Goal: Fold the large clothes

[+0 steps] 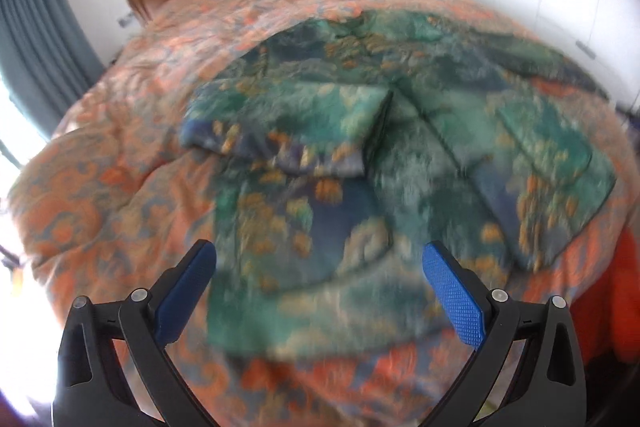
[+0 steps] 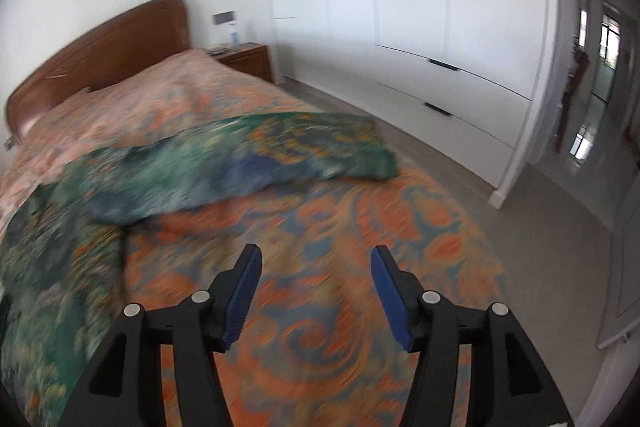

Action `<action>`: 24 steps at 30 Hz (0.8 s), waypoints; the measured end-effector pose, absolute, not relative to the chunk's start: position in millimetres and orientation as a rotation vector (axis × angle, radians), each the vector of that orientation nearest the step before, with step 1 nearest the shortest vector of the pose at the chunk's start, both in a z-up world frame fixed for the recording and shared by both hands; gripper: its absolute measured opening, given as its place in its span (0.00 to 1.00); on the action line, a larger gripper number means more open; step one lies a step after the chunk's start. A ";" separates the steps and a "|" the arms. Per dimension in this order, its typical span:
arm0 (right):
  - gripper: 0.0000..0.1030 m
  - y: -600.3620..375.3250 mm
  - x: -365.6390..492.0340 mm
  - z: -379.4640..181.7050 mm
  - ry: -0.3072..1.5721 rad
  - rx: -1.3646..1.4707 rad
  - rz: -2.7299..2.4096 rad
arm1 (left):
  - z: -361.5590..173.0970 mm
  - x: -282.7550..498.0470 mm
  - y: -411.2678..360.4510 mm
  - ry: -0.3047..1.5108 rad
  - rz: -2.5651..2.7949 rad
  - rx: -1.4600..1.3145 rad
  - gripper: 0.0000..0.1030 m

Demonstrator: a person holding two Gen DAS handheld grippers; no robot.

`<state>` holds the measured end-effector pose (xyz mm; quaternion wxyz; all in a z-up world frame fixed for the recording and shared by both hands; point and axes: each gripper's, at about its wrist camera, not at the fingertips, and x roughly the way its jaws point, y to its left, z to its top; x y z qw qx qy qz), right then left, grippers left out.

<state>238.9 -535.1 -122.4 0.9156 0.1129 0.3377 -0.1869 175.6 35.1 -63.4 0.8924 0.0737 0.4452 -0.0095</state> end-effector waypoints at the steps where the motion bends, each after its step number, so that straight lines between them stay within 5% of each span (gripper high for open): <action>1: 0.58 -524.4 229.6 -122.2 0.688 0.219 -0.364 | -64.7 187.8 35.7 0.924 -0.035 0.169 1.00; 11: 0.59 -422.5 170.4 -121.1 0.679 0.168 -0.176 | -149.3 295.5 -8.5 1.060 -0.139 0.473 0.99; 17: 0.59 -406.8 139.5 -114.1 0.679 0.249 -0.130 | -135.8 300.6 14.8 1.106 -0.181 0.301 0.26; 19: 0.59 -405.9 133.2 -113.9 0.680 0.286 -0.123 | -112.3 287.5 19.2 1.029 -0.120 0.339 0.15; 24: 0.59 -409.2 131.0 -115.8 0.687 0.360 -0.126 | -45.6 271.4 76.8 0.901 0.026 0.243 0.15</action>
